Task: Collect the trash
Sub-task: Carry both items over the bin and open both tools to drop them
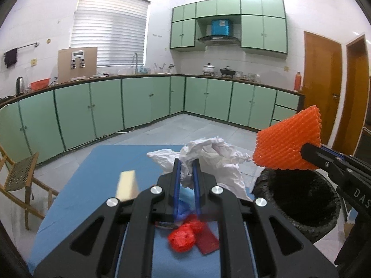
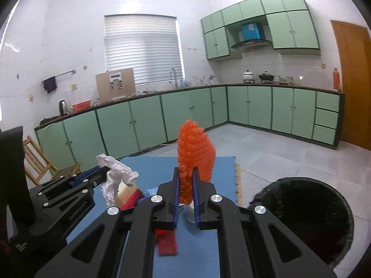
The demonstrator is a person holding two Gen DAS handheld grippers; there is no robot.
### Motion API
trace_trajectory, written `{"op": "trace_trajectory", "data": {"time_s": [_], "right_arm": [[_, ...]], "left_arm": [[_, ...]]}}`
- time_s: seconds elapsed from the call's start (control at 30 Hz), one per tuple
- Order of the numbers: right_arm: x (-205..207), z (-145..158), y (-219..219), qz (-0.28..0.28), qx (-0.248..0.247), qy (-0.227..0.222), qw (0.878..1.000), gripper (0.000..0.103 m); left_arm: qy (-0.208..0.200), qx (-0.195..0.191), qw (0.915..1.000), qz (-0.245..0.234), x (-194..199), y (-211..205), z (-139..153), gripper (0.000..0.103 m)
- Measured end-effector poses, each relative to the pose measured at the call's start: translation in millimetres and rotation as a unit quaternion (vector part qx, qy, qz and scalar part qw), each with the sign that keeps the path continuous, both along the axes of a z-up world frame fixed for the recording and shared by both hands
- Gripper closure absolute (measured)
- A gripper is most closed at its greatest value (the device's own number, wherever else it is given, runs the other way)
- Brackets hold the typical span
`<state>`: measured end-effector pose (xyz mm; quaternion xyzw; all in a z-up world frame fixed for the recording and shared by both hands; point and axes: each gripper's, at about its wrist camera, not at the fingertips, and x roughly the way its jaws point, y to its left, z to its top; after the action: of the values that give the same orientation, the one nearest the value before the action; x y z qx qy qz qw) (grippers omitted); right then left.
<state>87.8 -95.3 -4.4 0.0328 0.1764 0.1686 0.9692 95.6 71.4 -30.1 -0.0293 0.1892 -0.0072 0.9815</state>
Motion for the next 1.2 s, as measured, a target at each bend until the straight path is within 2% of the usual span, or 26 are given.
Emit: {"op": "trace_trajectory", "data": {"time_s": [0.6, 0.87, 1.2], "right_arm": [[16.8, -9.5, -117.8, -0.115, -0.017, 0.018, 0.993, 0.093], [28.2, -32.9, -167.3, -0.151, -0.022, 0.048, 0.987, 0.093], [49.8, -73.9, -220.1, -0.18, -0.032, 0.093, 0.979, 0.093]], "left_arm": [[0.006, 0.005, 0.9949, -0.101, 51.3, -117.5, -18.7, 0.094], [0.022, -0.006, 0.9896, -0.142, 79.7, -174.3, -40.4, 0.094], [0.058, 0.017, 0.9826, -0.175, 112.5, -234.0, -83.2, 0.094]]}}
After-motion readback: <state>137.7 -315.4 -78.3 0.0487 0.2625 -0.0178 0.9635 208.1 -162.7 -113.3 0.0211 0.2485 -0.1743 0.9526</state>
